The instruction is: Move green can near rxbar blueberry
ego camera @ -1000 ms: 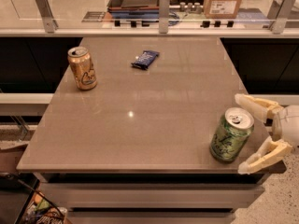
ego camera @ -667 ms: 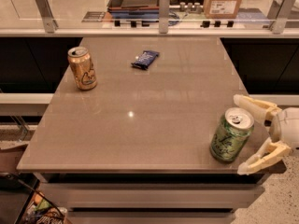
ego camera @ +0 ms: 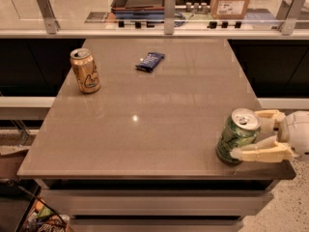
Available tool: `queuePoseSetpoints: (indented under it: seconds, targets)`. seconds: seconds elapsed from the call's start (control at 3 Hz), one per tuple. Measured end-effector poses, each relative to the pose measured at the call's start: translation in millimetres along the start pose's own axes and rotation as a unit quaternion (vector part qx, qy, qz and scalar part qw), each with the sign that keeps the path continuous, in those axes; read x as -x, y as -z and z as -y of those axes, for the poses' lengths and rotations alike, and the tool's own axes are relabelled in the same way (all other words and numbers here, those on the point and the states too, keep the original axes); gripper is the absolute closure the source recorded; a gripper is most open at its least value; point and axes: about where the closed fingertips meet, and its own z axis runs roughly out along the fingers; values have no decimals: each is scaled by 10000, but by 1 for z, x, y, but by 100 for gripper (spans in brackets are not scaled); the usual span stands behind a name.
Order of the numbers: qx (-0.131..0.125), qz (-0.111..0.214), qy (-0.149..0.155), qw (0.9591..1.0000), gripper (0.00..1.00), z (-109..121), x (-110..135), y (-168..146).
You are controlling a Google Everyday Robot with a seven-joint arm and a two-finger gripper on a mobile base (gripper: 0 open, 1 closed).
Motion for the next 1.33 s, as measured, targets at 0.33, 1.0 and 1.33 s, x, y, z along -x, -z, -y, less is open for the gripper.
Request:
queuePoseSetpoints:
  seconds: [0.33,1.0,1.33]
  targets:
    - [19,0,10,10000,62,0,1,-2]
    - [55,1,31,10000,100,-1,4,-5]
    - [56,3,35,10000,100,-1,4,-6]
